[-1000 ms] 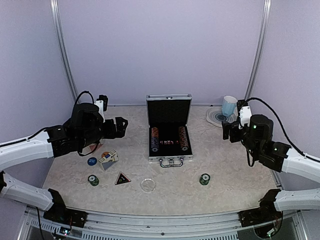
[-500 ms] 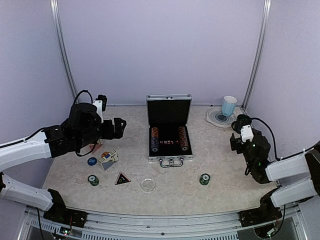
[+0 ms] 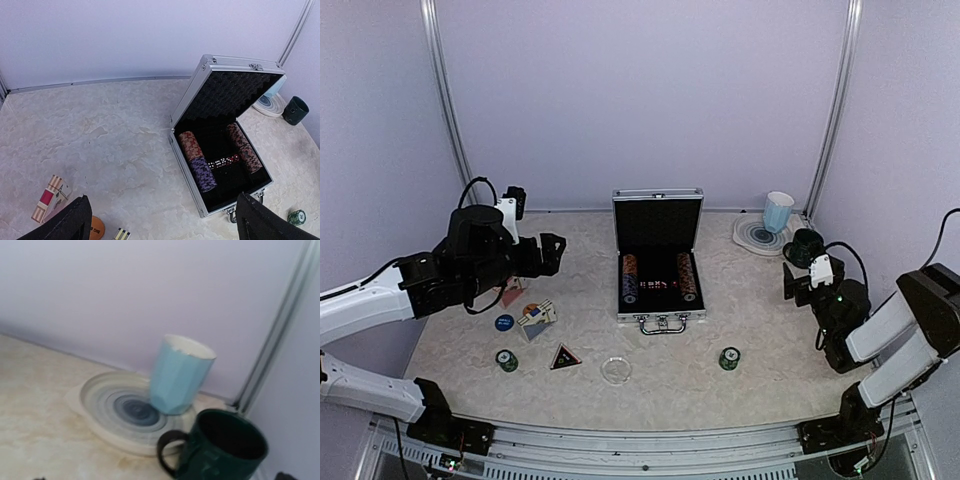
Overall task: Pack up texas hold em set
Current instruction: Pick up the poker case from the center of the board.
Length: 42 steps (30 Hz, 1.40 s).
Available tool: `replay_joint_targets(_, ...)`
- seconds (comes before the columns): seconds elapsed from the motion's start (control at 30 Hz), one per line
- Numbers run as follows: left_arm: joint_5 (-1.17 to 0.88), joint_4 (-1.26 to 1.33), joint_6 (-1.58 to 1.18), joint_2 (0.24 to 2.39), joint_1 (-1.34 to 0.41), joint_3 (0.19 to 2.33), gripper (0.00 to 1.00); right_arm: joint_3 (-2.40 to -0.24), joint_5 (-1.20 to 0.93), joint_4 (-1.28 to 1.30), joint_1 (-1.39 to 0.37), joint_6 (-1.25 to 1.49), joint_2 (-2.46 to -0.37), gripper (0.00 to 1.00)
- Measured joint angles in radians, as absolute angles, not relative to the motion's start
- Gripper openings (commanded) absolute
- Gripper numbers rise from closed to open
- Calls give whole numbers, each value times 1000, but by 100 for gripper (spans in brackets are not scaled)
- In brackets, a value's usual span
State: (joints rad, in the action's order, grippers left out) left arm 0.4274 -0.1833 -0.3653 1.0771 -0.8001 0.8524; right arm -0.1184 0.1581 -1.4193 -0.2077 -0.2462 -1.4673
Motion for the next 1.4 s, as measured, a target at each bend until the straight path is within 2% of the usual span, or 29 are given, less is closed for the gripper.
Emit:
replay_joint_targets(0.23, 427, -182, -365, 1077, -800, 839, 99, -114, 134, -1461, -175, -213, -1504, 99)
replay_joint_targets(0.53, 427, -181, -366, 1079, -800, 830, 99, -194, 186, -1393, -141, -145, -1522, 99)
replay_joint_targets(1.0, 426, -179, -366, 1088, -800, 830, 99, -500, 359, -1026, -139, -77, -1641, 99)
replay_joint_targets(1.23, 423, -179, -370, 1088, -800, 830, 99, -213, 322, -1235, -138, -80, -1559, 99)
replay_joint_targets(1.4, 422, -179, -371, 1088, -800, 830, 99, -117, 272, -1425, -138, -88, -1561, 99)
